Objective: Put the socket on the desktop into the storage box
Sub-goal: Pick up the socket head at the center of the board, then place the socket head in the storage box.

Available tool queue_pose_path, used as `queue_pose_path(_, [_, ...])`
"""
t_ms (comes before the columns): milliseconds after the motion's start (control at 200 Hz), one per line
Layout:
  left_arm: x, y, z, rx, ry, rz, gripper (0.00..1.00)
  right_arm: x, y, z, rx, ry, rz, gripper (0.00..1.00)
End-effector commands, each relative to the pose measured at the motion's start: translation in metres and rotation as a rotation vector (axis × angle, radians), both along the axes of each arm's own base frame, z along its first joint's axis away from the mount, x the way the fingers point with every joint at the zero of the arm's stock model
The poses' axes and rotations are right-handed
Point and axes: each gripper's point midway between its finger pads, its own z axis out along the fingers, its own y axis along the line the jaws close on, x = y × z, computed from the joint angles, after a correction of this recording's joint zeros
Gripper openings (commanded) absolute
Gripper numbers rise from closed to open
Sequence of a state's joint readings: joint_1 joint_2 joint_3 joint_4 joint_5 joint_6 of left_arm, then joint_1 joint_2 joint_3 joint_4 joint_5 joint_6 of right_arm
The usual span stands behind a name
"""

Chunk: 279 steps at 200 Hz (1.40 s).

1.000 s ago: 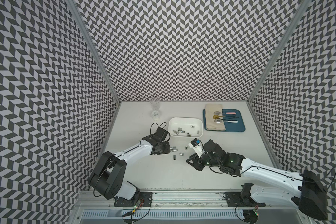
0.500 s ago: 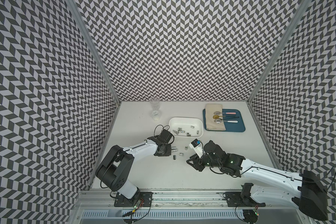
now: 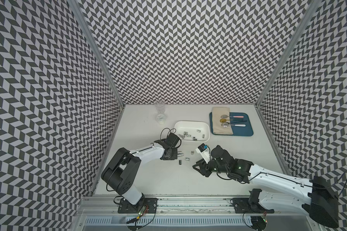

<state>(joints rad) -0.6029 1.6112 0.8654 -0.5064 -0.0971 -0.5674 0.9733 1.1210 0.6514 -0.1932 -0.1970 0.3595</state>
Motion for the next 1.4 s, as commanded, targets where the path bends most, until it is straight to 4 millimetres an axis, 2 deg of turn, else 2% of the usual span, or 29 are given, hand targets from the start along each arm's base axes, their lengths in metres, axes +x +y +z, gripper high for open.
queue_pose_path(0, [-0.002,0.001,-0.004,0.029,0.009,-0.016,0.12,0.001,0.004,0.011,0.047,-0.031,-0.001,0.38])
queue_pose_path(60, [-0.002,0.001,-0.003,0.031,0.008,-0.016,0.08,0.001,0.004,0.009,0.046,-0.026,0.000,0.38])
queue_pose_path(210, [-0.001,0.001,0.005,0.026,-0.009,-0.017,0.07,0.000,0.005,0.008,0.050,-0.016,-0.001,0.38])
queue_pose_path(401, [0.008,-0.005,0.031,-0.008,-0.057,-0.020,0.07,0.006,0.004,0.009,0.052,-0.007,-0.045,0.38])
queue_pose_path(666, [0.035,-0.028,0.072,-0.064,-0.127,-0.045,0.07,0.013,0.001,0.009,0.052,0.013,-0.101,0.38])
queue_pose_path(961, [0.078,-0.053,0.101,-0.086,-0.185,-0.065,0.07,0.022,-0.010,0.009,0.046,0.034,-0.170,0.38])
queue_pose_path(1242, [0.118,-0.077,0.107,-0.097,-0.204,-0.091,0.07,0.022,-0.017,0.010,0.048,0.044,-0.196,0.38])
queue_pose_path(1392, [0.134,-0.086,0.101,-0.096,-0.198,-0.101,0.07,0.022,-0.020,0.010,0.045,0.047,-0.208,0.38])
